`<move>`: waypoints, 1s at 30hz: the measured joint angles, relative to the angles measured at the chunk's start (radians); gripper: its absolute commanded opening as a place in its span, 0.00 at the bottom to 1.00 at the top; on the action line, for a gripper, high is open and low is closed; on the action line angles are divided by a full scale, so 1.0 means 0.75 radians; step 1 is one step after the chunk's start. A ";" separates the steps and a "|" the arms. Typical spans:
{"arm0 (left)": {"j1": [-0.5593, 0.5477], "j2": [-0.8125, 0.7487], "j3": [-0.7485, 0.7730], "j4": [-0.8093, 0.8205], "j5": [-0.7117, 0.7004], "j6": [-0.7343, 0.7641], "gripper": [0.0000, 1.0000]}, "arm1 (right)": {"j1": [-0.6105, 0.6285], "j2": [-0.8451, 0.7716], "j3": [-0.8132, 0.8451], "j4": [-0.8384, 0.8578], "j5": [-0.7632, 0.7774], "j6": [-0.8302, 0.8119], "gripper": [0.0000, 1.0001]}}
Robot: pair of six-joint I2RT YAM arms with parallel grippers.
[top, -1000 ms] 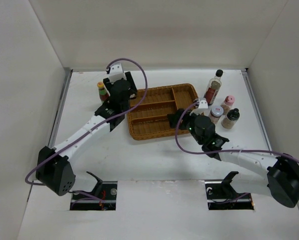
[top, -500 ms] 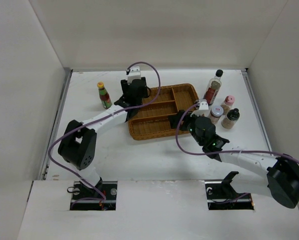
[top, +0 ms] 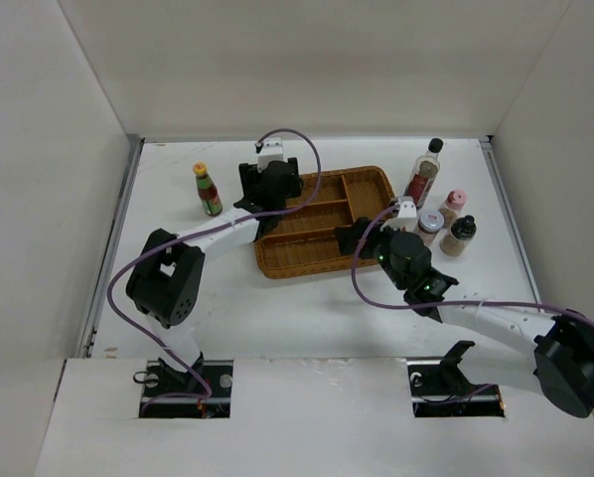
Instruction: Organize the condiment bottles
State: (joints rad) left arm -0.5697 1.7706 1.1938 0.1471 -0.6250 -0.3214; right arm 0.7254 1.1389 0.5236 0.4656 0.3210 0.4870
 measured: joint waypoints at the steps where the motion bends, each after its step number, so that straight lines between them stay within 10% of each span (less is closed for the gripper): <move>1: 0.000 -0.008 0.000 -0.001 0.000 0.001 0.89 | -0.001 -0.004 0.000 0.003 0.000 0.000 0.91; 15: 0.293 -0.499 -0.041 -0.063 -0.050 -0.046 0.78 | -0.006 -0.007 0.000 0.010 0.000 0.000 0.92; 30: 0.470 -0.226 -0.052 -0.247 0.049 -0.104 0.75 | -0.006 0.019 0.000 0.007 0.000 -0.001 0.94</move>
State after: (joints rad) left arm -0.2169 1.6009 1.1549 -0.0383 -0.5884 -0.3996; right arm 0.7208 1.1530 0.5236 0.4709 0.3210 0.4862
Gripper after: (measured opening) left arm 0.760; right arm 0.934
